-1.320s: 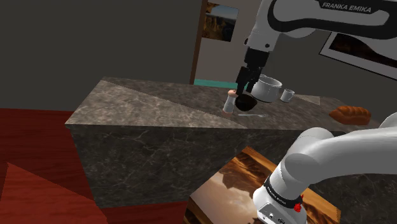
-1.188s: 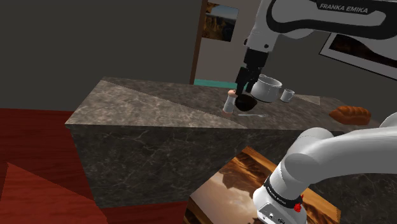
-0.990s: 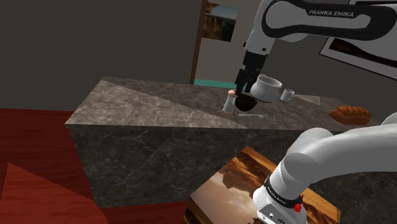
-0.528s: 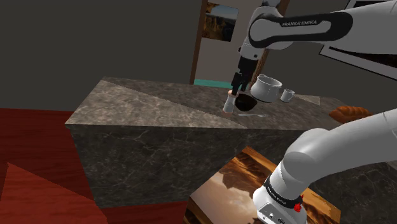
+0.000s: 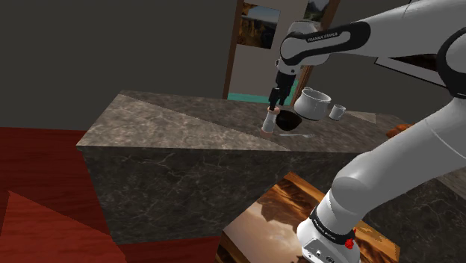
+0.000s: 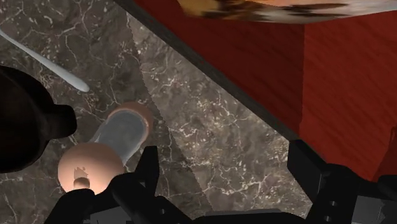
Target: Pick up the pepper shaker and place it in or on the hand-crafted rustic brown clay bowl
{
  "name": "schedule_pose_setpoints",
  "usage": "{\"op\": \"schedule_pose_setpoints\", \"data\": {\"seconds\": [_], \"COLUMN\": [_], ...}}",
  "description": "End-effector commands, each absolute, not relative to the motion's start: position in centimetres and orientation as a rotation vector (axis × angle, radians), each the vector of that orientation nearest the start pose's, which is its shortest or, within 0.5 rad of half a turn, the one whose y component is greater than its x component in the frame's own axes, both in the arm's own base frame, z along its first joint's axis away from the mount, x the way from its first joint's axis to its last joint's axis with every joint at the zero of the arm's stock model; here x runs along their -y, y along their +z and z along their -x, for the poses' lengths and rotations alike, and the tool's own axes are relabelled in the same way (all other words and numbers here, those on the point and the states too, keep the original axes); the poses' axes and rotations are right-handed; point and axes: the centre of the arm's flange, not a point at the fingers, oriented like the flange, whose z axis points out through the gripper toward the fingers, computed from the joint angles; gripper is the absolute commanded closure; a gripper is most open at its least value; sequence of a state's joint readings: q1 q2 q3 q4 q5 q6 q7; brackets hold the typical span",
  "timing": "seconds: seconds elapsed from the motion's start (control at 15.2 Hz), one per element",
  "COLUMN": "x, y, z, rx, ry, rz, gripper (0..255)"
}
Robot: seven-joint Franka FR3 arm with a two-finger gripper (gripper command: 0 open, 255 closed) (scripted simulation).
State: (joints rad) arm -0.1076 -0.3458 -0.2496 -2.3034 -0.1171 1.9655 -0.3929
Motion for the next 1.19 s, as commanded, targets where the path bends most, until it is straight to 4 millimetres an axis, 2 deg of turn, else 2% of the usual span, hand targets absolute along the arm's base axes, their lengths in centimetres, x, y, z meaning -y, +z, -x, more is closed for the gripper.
{"op": "schedule_pose_setpoints", "data": {"seconds": [0.0,0.66,1.12], "x": [18.7,27.8,28.2], "y": [46.9,43.3,39.7], "z": [-42.8,-49.8,-49.9], "rx": [0.158,0.189,0.189], "ry": [0.005,-0.04,-0.04], "rz": [3.177,3.253,3.253], "gripper": [0,0,0]}}
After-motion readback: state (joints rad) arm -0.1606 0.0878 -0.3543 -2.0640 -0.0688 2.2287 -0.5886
